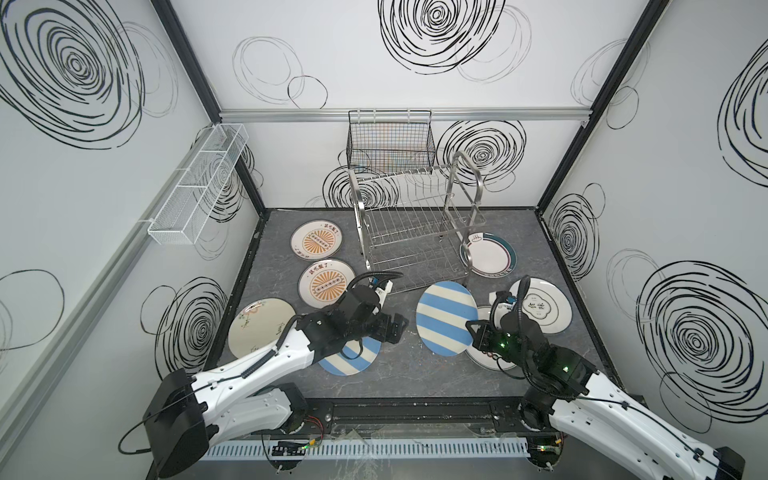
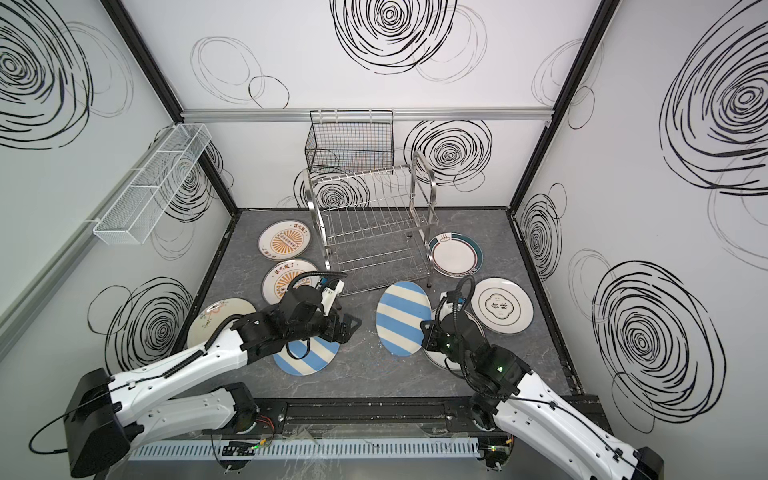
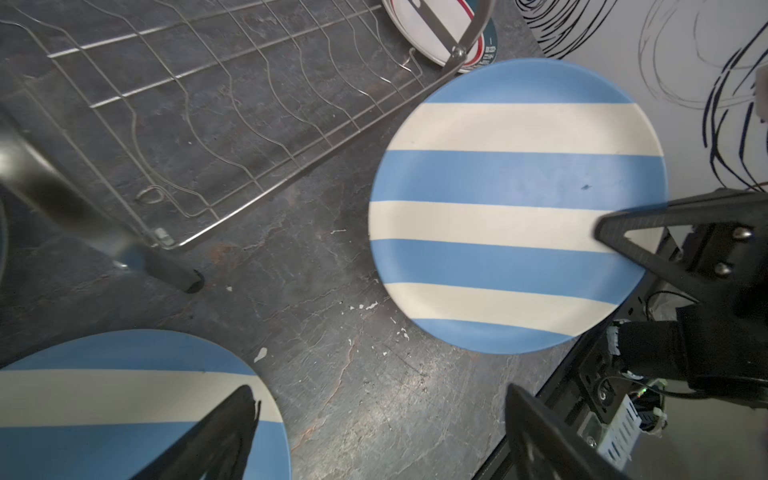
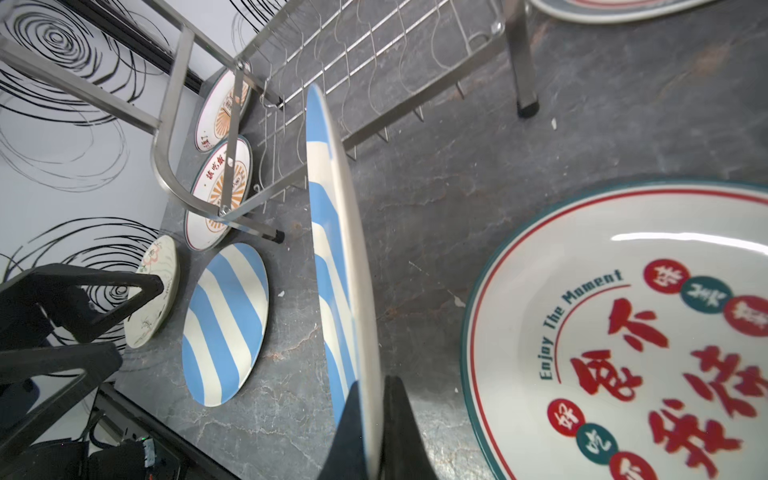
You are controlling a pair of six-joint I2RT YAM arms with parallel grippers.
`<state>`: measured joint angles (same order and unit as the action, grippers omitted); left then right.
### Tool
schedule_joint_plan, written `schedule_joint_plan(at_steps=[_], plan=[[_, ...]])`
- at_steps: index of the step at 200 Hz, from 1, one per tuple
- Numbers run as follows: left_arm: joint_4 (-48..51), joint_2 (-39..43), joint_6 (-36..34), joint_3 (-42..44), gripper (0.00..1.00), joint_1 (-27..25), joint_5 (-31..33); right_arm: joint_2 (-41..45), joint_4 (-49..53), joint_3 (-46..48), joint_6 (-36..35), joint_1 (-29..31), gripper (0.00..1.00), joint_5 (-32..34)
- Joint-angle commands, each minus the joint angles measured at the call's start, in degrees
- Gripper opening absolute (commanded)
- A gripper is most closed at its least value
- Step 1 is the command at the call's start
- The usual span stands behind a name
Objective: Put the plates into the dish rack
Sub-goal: 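Lift the striped plate upright with the right gripper while the left gripper draws back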
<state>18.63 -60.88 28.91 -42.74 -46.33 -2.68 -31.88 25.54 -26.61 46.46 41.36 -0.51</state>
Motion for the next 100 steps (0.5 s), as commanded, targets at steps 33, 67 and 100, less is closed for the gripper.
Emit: schedule_joint_plan(at_steps=[33, 67, 100], plan=[[11.06, 13.21, 0.34, -0.07, 0.96, 6.08, 4.67, -2.75, -2.12, -5.99, -10.8, -2.25, 0.0, -1.72], [9.26, 20.26, -0.49, 3.69, 0.96, 15.45, -2.77, -3.97, -1.22, -10.26, -13.44, -2.34, 0.0, -2.93], [8.0, 20.75, -2.06, 5.53, 0.96, 20.4, -4.69, -3.87, 1.8, -14.16, -15.18, -2.43, 0.0, -2.04]])
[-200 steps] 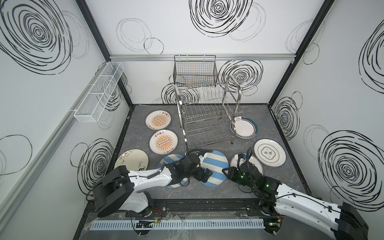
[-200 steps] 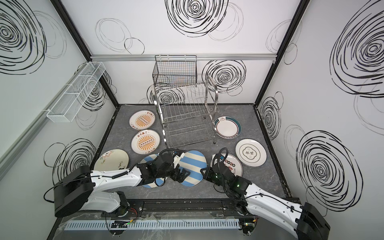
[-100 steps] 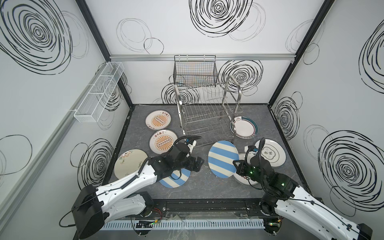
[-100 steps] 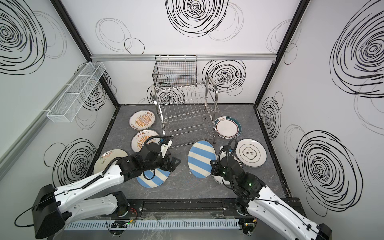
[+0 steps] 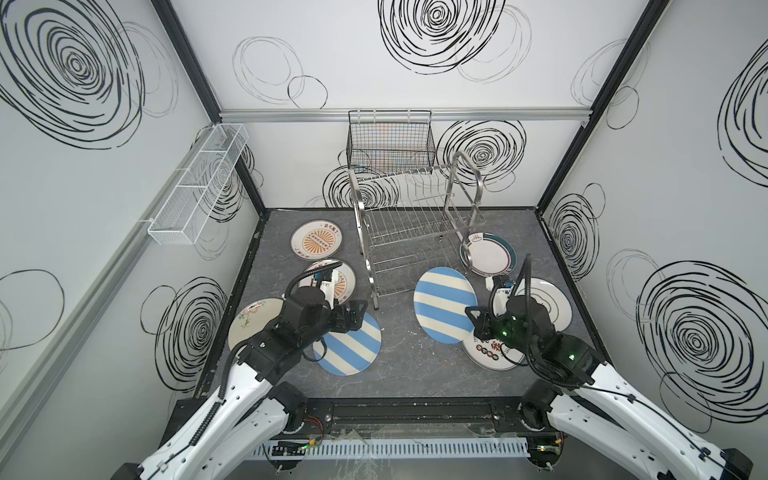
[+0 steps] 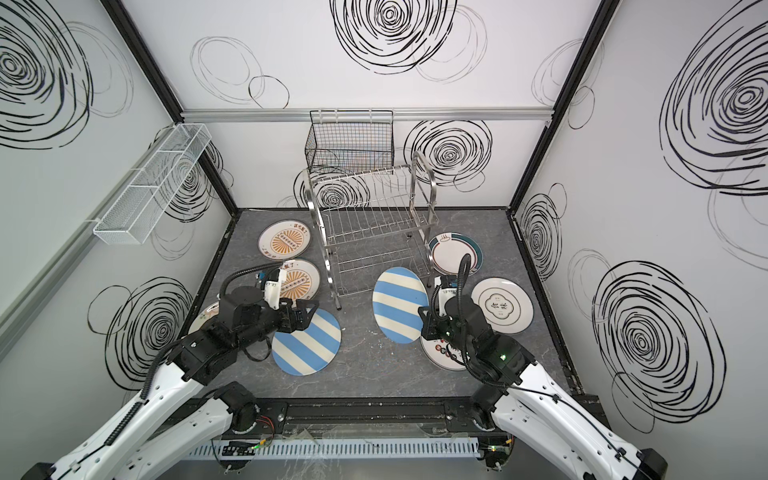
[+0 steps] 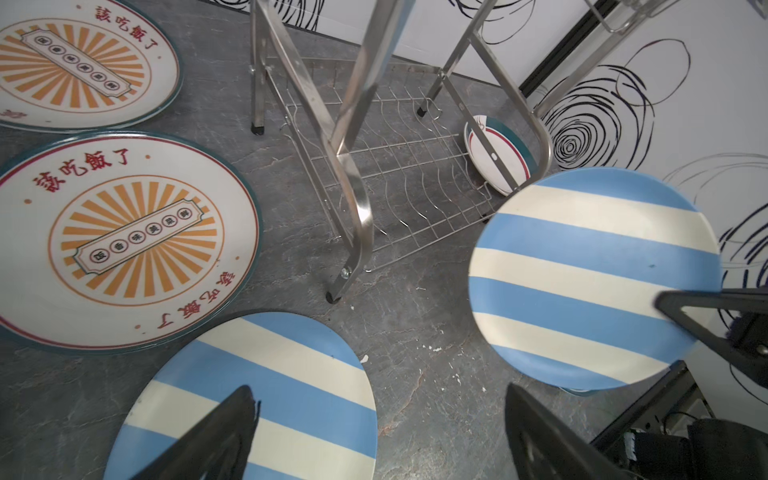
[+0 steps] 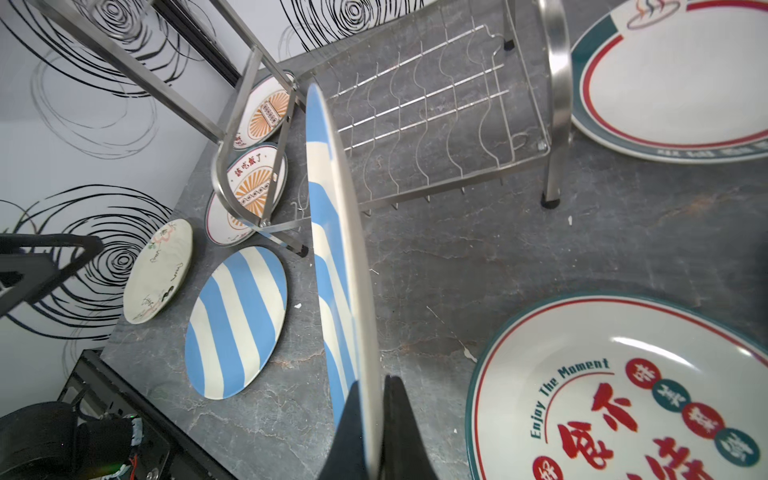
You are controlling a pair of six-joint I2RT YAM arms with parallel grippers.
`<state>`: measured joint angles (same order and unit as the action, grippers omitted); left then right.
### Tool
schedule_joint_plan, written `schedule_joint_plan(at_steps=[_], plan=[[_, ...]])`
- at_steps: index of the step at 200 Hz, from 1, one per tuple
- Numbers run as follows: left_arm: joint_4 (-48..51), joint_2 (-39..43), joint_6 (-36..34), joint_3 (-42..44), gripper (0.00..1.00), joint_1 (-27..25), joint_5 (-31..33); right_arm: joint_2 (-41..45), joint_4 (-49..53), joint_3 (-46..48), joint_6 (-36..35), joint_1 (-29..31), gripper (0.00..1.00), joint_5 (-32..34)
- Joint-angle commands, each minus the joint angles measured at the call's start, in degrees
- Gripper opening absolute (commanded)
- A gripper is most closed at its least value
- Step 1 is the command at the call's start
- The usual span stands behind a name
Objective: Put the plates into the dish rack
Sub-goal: 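Lift the striped plate upright with the right gripper while the left gripper draws back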
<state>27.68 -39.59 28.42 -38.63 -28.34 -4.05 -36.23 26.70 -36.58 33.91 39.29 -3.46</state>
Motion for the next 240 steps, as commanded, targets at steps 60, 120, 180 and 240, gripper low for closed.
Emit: schedule_joint_plan(at_steps=[60, 120, 180, 240], plan=[[-3.15, -2.08, -2.31, 2.81, 0.96, 5.71, -2.81, -12.69, 11.4, -19.76, -2.27, -3.93, 0.0, 3.58], [-3.04, -5.61, -2.17, 2.16, 0.96, 7.78, -2.98, -10.73, 17.19, -22.85, -5.59, -9.03, 0.0, 2.85], [-2.31, -3.05, 1.18, -0.38, 0.96, 7.57, -0.16, -13.38, 20.02, -33.84, -9.02, -9.36, 0.0, 4.47], [-0.37, -3.15, -2.14, -0.33, 0.96, 7.33, -4.04, -18.09, 32.41, -49.22, -10.17, -9.4, 0.0, 1.42]])
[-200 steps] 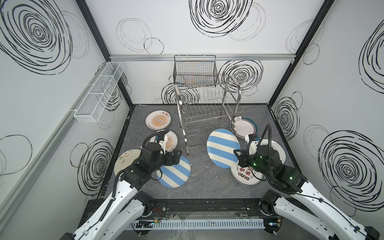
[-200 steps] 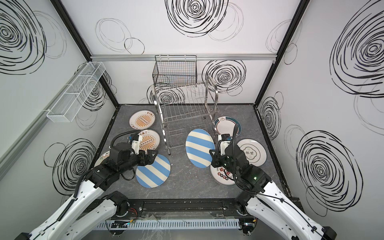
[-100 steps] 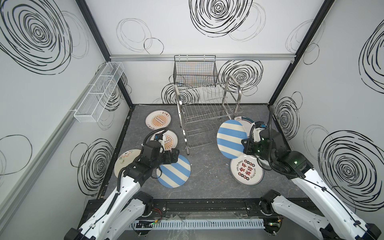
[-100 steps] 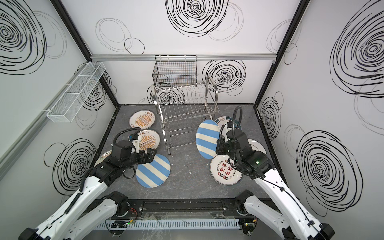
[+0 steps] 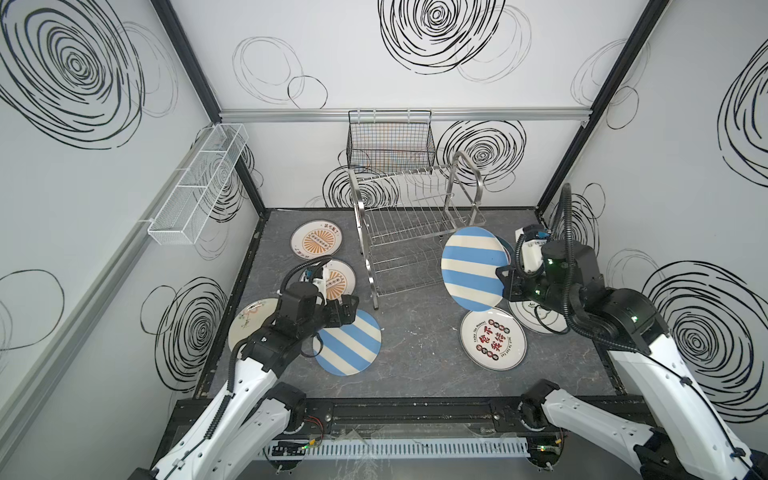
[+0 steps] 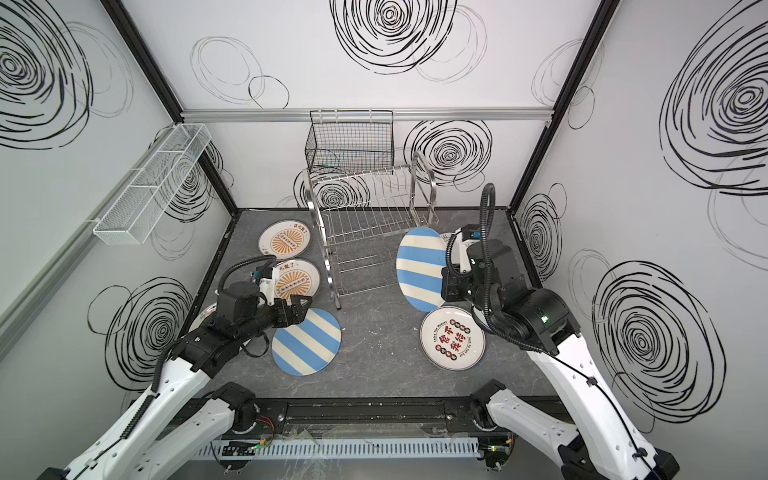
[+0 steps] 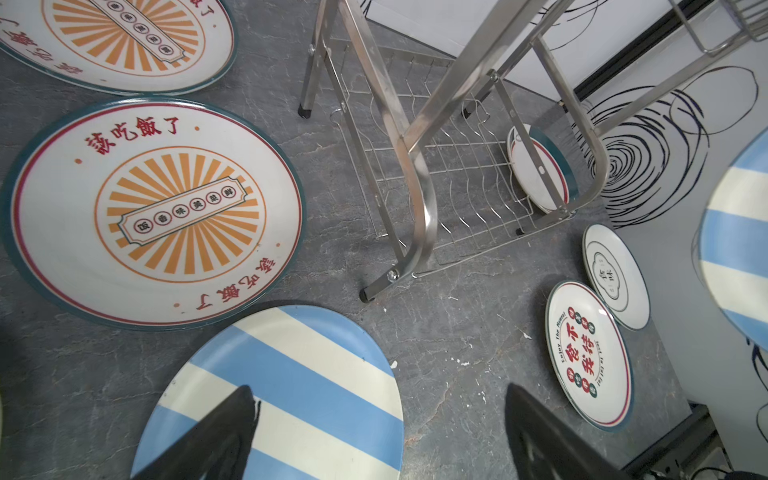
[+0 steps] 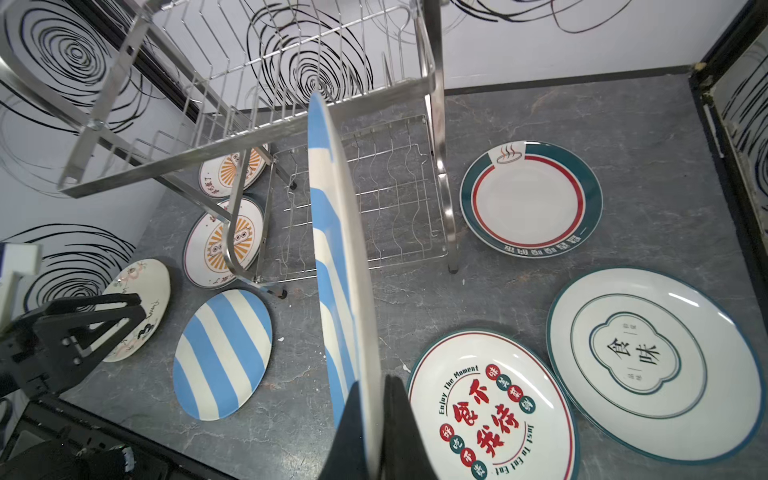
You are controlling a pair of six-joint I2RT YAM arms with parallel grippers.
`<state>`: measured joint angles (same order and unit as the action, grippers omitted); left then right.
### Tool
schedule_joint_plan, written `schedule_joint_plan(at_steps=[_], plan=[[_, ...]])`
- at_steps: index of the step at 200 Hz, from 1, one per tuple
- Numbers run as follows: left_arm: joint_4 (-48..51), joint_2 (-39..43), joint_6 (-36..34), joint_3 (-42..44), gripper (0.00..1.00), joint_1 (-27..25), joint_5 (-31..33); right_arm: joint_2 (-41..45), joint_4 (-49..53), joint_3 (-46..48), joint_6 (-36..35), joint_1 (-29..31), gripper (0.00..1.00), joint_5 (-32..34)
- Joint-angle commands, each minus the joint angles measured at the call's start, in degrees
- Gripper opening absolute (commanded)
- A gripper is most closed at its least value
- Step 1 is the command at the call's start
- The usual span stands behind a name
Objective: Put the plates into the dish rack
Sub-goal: 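Lift the striped plate upright with the right gripper while the left gripper draws back, then carry the upright striped plate with the right gripper to the dish rack's far side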
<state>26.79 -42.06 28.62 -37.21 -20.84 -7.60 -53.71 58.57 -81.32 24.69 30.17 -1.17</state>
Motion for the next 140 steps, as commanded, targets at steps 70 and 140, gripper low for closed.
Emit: schedule_joint_plan(at_steps=[70, 140], plan=[[-2.62, -3.46, -7.24, -4.1, 0.96, 0.03, -5.91, -4.03, 4.15, -15.43, -1.63, -0.29, 0.0, -3.89], [-8.48, 1.41, -8.23, 2.26, 0.96, 0.02, -7.72, -12.24, -3.2, -26.55, -3.18, -0.13, 0.0, -2.68]])
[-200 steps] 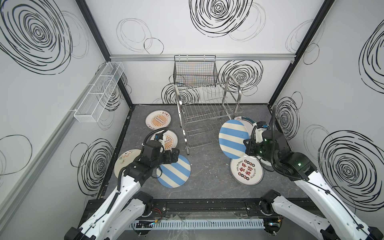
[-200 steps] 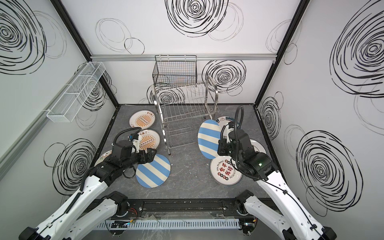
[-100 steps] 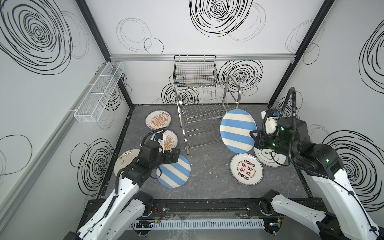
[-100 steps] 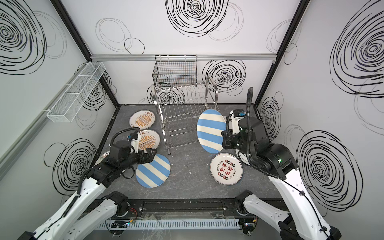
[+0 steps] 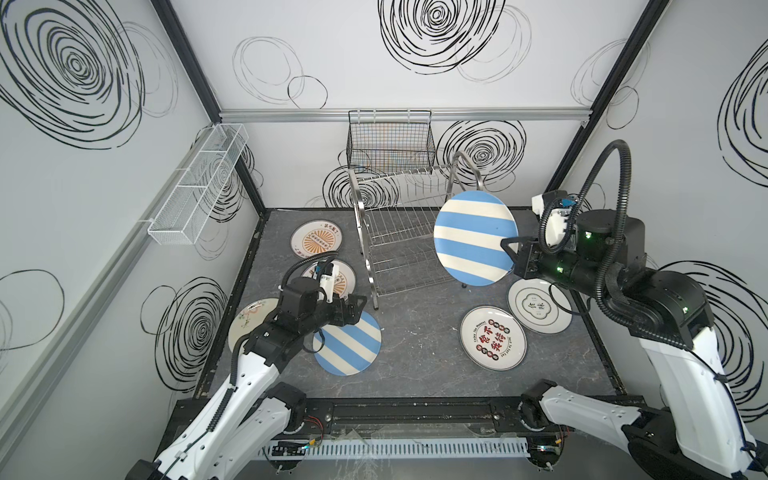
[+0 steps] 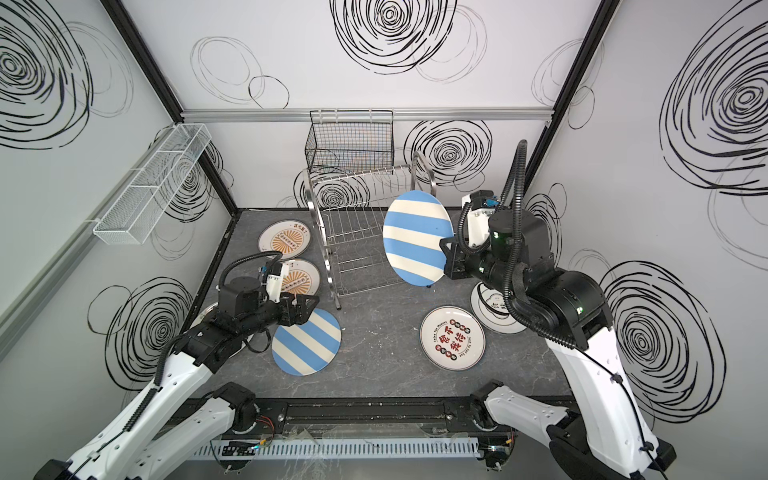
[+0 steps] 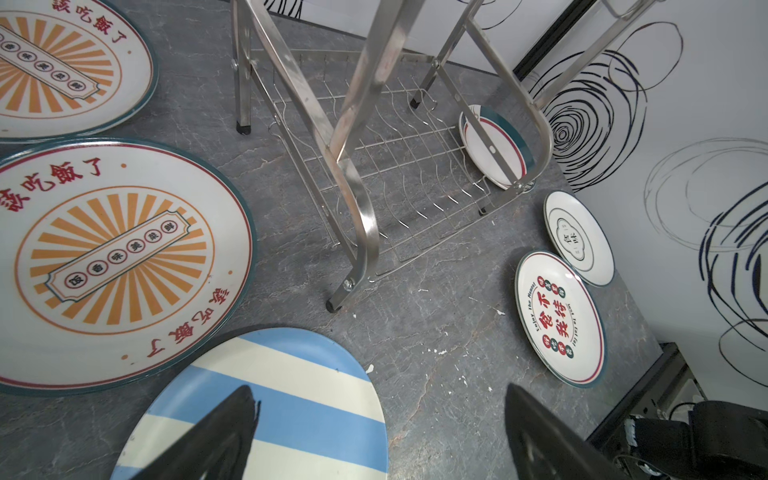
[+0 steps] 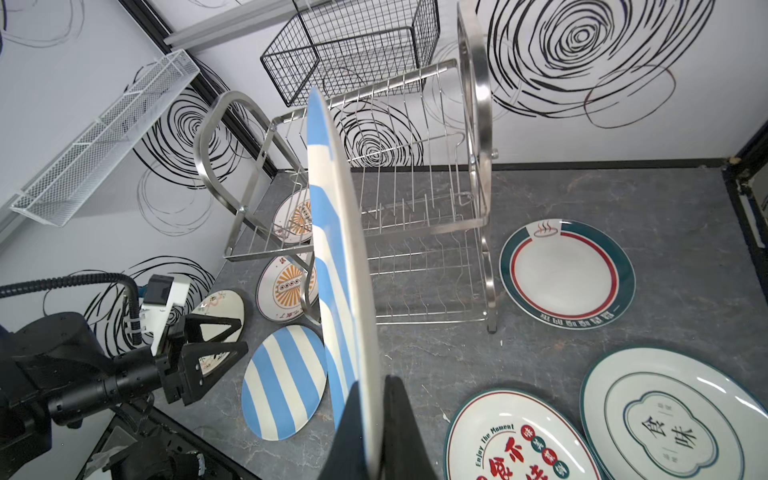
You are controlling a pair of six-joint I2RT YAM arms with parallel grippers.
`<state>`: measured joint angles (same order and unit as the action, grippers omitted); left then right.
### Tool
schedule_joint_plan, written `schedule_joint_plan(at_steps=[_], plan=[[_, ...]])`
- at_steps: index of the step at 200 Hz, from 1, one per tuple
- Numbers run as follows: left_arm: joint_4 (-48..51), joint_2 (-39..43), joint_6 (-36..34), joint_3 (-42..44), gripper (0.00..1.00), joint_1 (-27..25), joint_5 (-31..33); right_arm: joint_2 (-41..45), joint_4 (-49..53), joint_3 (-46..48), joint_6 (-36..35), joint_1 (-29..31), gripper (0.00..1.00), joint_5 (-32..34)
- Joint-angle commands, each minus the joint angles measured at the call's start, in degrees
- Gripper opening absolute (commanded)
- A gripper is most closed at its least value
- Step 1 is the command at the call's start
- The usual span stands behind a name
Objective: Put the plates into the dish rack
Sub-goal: 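Carry the upright striped plate with the right gripper to the dish rack's far side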
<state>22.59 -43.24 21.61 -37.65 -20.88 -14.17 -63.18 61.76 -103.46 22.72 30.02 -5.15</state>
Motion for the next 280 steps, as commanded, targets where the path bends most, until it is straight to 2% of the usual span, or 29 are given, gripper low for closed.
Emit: schedule_joint_plan(at_steps=[1, 40, 80, 112, 189, 235, 280], plan=[[-4.34, 2.66, -1.22, 2.86, 0.96, 0.1, -1.13, -2.89, -6.52, -4.66, -1.24, 0.03, 0.0, 1.38], [-6.03, 6.09, -1.58, 4.67, 0.96, 0.12, -0.4, -7.05, -12.11, -9.76, -3.74, 0.16, 0.0, 9.45], [-5.96, 5.26, -1.06, 4.85, 0.96, 0.02, 0.11, -8.92, -21.41, -7.63, -7.84, 0.49, 0.0, 21.92], [-6.11, 4.24, -1.05, 4.77, 0.96, 0.04, 0.09, -10.94, -28.47, -6.34, -10.09, 1.47, 0.0, 23.61], [-6.21, 4.51, -1.04, 4.92, 0.96, -0.03, 0.6, -16.01, -35.3, -4.29, -17.11, 6.58, 0.0, 39.02], [-6.15, 4.4, -0.97, 4.9, 0.96, -0.08, 0.7, -17.68, -39.17, -1.56, -18.5, 6.89, 0.0, 40.1], [-6.15, 4.0, -0.95, 4.89, 0.96, -0.1, 0.74, -20.26, -41.57, -0.47, -18.24, 5.64, 0.0, 37.78]])
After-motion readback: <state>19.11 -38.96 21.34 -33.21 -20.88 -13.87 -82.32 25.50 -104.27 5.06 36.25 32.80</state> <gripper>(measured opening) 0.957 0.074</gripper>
